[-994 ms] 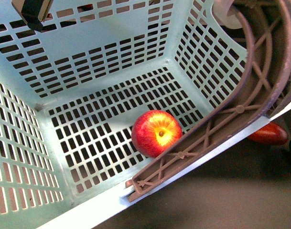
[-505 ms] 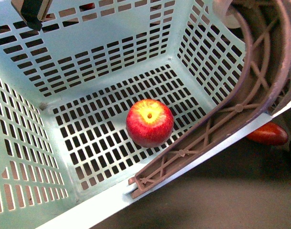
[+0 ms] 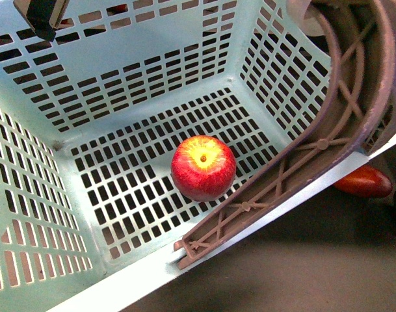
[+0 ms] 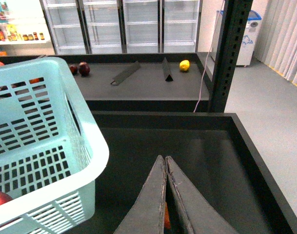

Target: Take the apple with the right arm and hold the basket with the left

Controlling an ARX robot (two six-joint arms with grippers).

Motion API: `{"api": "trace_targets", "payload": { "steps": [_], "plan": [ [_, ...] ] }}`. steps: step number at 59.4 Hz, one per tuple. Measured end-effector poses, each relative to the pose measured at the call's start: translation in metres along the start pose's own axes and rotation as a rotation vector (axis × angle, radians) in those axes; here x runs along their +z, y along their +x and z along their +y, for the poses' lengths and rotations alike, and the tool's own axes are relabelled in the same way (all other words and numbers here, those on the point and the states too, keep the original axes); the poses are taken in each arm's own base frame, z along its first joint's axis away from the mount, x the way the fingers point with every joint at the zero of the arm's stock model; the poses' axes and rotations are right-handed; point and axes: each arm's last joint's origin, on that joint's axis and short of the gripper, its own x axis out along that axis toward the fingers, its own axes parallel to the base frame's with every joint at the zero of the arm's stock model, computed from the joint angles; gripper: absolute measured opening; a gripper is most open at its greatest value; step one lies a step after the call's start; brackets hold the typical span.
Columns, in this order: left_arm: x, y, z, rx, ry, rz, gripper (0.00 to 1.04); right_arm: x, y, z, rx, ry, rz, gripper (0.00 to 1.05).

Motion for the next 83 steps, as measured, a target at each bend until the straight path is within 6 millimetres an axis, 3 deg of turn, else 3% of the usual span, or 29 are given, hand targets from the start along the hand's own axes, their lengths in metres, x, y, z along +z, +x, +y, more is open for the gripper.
{"api": "trace_targets", "payload": {
  "steps": [29,62,66,76,83],
  "plan": [
    [0.000,0.000,0.000,-0.001,-0.001,0.001,0.06,-0.003,-0.013,0.000,0.000,-0.001,0.006,0.03],
    [0.000,0.000,0.000,0.001,0.000,-0.001,0.06,-0.003,-0.013,0.000,0.000,-0.001,0.005,0.95],
    [0.000,0.000,0.000,0.001,-0.001,-0.002,0.06,-0.003,-0.013,0.000,0.000,-0.001,0.005,0.97],
    [0.006,-0.002,0.001,0.087,-0.284,-0.364,0.06,-0.003,-0.013,0.000,0.000,-0.001,0.005,0.96],
    [0.015,-0.009,0.014,0.137,-0.381,-0.492,0.06,-0.003,-0.013,0.000,0.000,-0.001,0.005,0.96]
  ]
}}
